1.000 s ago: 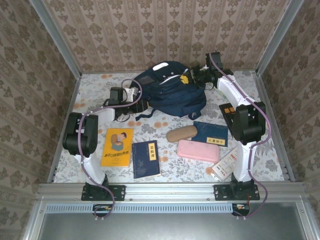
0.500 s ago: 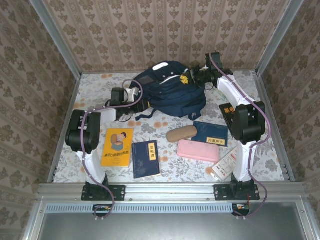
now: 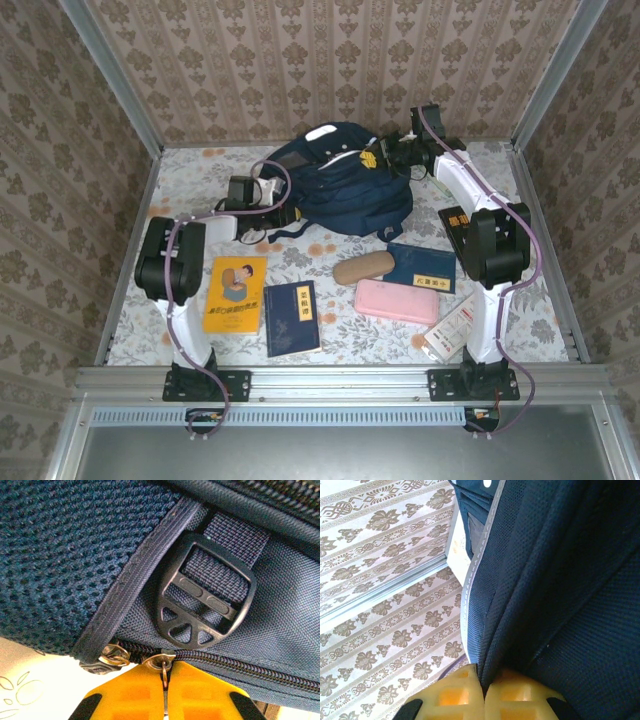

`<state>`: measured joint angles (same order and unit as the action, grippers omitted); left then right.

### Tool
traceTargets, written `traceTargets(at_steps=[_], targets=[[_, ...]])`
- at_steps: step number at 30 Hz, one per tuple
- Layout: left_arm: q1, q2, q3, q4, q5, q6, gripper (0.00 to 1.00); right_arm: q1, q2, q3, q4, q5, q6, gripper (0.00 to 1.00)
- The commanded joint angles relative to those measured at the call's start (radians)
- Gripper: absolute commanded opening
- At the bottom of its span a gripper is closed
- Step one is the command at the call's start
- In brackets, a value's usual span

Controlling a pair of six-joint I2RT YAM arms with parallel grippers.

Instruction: Pack the student bag

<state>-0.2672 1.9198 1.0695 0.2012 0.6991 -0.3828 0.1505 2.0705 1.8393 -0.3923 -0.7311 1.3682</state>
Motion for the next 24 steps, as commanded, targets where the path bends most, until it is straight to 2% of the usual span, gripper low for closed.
traceTargets(at_steps=[1,6,24], targets=[[-0.004,-0.055,-0.005,-0.07,-0.049,0.034,0.0,-0.006,-0.008,0.012,0.129,-0.011,0.018,0.0],[-0.019,-0.102,-0.055,-0.059,-0.082,0.003,0.0,-0.007,-0.009,0.003,0.115,0.004,-0.006,0.0],[-0.091,-0.201,-0.089,-0.112,-0.062,-0.067,0.01,0.017,-0.035,-0.065,0.087,0.067,-0.092,0.0]])
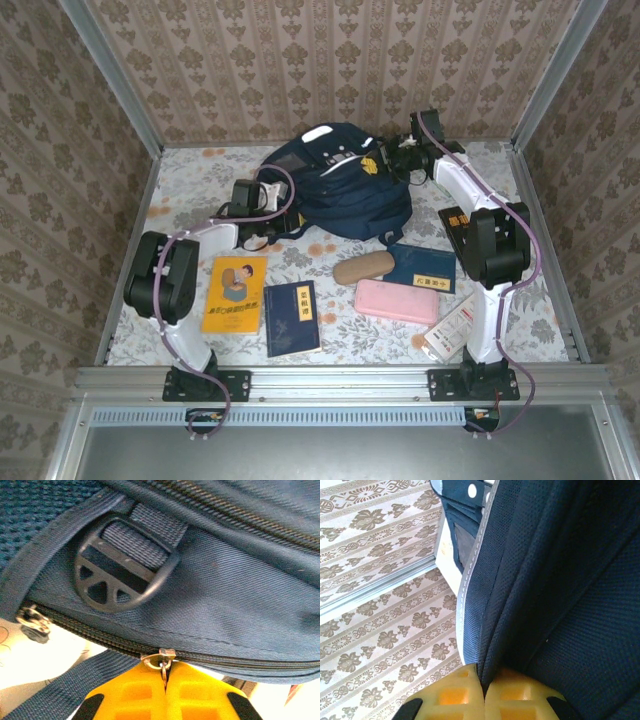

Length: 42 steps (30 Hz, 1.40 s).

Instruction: Pack the student bag

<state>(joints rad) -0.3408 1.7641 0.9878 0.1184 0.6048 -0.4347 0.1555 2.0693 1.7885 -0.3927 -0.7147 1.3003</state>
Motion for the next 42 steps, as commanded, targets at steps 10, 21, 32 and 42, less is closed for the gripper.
traceTargets(at_steps=[10,21,32,42], targets=[[-0.08,-0.059,-0.002,-0.046,0.093,-0.063,0.01,0.04,-0.052,-0.062,0.072,0.082,-0.083,0.0],[-0.139,-0.096,0.005,-0.122,0.123,-0.073,0.01,0.101,-0.053,-0.077,0.021,0.136,-0.163,0.0],[-0.185,-0.099,0.012,-0.145,0.13,-0.11,0.01,0.15,-0.068,-0.131,0.007,0.176,-0.199,0.02],[-0.197,-0.085,0.026,-0.164,0.136,-0.197,0.0,0.146,-0.167,-0.168,-0.094,0.258,-0.364,0.41]])
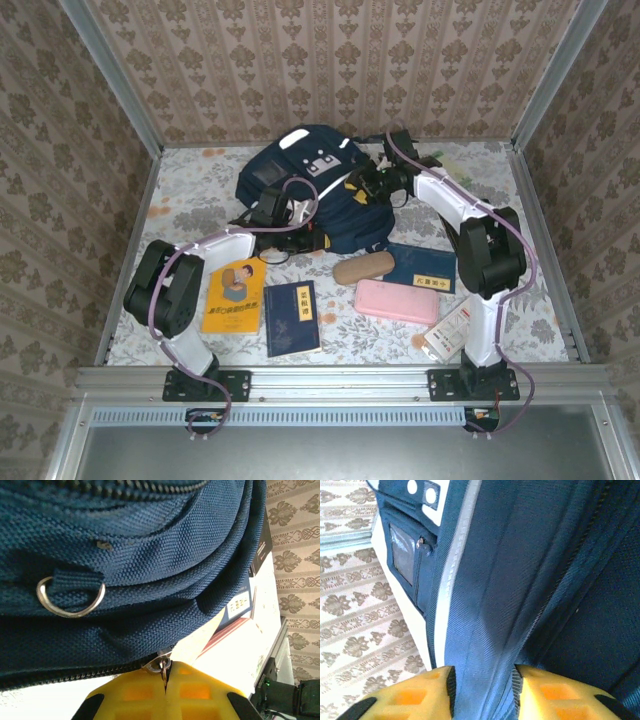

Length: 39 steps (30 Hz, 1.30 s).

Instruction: Pack the student bag

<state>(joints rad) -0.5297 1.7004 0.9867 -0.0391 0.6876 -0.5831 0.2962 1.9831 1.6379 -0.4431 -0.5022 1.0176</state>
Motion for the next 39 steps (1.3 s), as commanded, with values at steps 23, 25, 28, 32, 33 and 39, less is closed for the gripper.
traceTargets(at_steps=[23,25,28,32,33,39], targets=[[0.029,0.14,0.134,-0.004,0.217,-0.497,0.0,0.401,-0.637,-0.838,0.51,0.498,-1.34,0.17],[0.035,0.14,0.123,0.013,0.23,-0.509,0.0,0.412,-0.633,-0.892,0.588,0.511,-1.379,0.17],[0.045,0.139,0.113,0.03,0.256,-0.525,0.0,0.423,-0.604,-0.92,0.638,0.51,-1.454,0.18],[0.053,0.146,0.1,0.046,0.28,-0.544,0.0,0.432,-0.558,-0.995,0.785,0.525,-1.596,0.23],[0.055,0.148,0.098,0.053,0.282,-0.548,0.0,0.433,-0.548,-1.012,0.826,0.535,-1.618,0.24],[0.056,0.156,0.075,0.102,0.3,-0.581,0.0,0.442,-0.459,-1.043,0.995,0.577,-1.694,0.27]])
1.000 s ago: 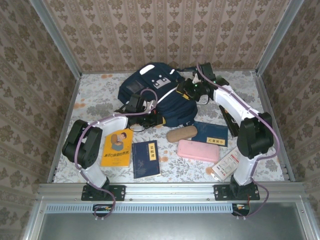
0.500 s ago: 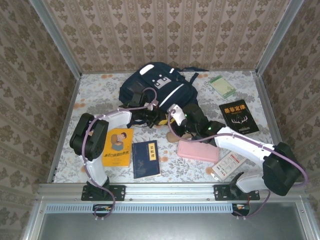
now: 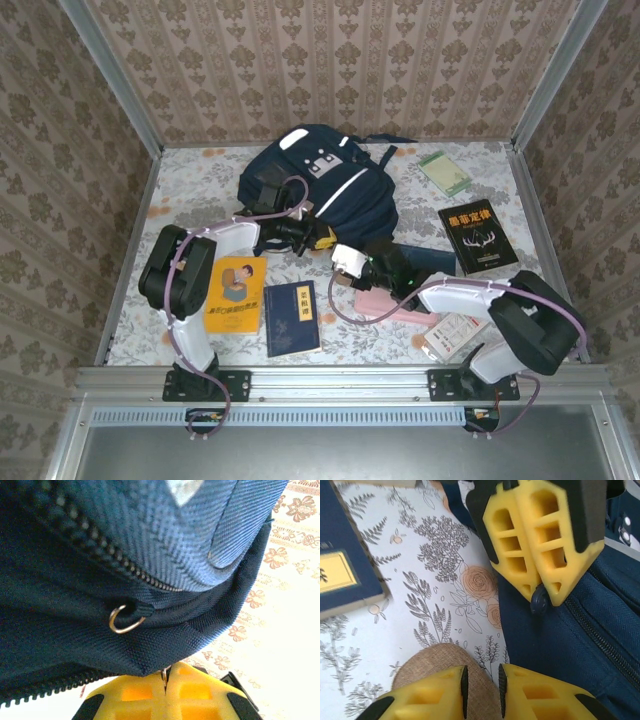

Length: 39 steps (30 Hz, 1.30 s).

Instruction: Pack the student bag

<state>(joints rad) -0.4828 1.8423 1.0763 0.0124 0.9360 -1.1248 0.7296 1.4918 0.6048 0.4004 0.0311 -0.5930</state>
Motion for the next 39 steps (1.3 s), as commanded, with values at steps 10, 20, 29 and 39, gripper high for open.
traceTargets(at_steps=[10,20,29,39], targets=[[0.005,0.032,-0.046,0.139,0.067,-0.123,0.0,0.015,0.126,0.033,0.266,0.114,-0.079,0.27],[0.005,0.058,-0.049,0.207,0.072,-0.187,0.0,0.024,0.139,0.045,0.279,0.123,-0.065,0.22],[-0.004,0.068,-0.049,0.21,0.073,-0.195,0.0,0.029,0.163,0.067,0.309,0.141,-0.059,0.21],[-0.008,0.052,-0.044,0.144,0.069,-0.132,0.28,0.03,0.098,0.044,0.263,0.153,-0.024,0.27]])
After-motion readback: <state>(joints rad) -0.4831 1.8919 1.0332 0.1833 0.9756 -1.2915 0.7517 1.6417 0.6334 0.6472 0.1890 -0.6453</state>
